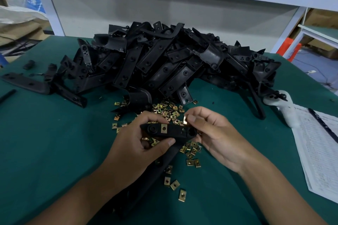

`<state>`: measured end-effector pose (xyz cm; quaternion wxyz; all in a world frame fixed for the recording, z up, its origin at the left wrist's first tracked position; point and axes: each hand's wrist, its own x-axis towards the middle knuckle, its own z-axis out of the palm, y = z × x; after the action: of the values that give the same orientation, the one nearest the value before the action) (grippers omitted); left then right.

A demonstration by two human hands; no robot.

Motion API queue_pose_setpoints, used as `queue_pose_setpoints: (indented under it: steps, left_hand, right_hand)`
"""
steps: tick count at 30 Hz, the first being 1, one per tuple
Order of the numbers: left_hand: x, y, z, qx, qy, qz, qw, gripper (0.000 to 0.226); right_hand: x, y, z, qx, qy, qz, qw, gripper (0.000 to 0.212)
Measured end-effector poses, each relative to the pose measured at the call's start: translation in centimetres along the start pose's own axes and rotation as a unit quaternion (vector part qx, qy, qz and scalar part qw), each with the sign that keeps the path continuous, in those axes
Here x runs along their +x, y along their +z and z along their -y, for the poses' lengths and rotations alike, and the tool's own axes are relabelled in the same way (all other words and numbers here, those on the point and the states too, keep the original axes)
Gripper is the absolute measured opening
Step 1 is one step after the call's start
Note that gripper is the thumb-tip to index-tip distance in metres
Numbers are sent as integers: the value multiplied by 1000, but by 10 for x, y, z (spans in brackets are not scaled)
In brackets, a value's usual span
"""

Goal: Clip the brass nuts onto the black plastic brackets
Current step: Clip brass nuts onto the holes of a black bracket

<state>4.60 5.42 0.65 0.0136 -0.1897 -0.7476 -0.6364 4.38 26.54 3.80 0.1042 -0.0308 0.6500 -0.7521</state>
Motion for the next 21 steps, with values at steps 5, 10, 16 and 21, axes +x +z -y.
queue_pose_setpoints:
  steps: [5,10,16,21]
  left_hand:
    - [0,0,1,3,4,3,1000,32]
    - [0,0,3,28,17,0,999,29]
    - [0,1,1,18,11,-4,1000,29]
    - [0,0,0,21,11,-3,1000,31]
  right_hand:
    - [-1,0,1,-24,1,11,1000,9]
    - [0,-2,-1,-35,-4,10,999,3]
    - [0,-2,-1,-41,-24,5,999,7]
    - [0,-3,0,-30,-23,11,999,7]
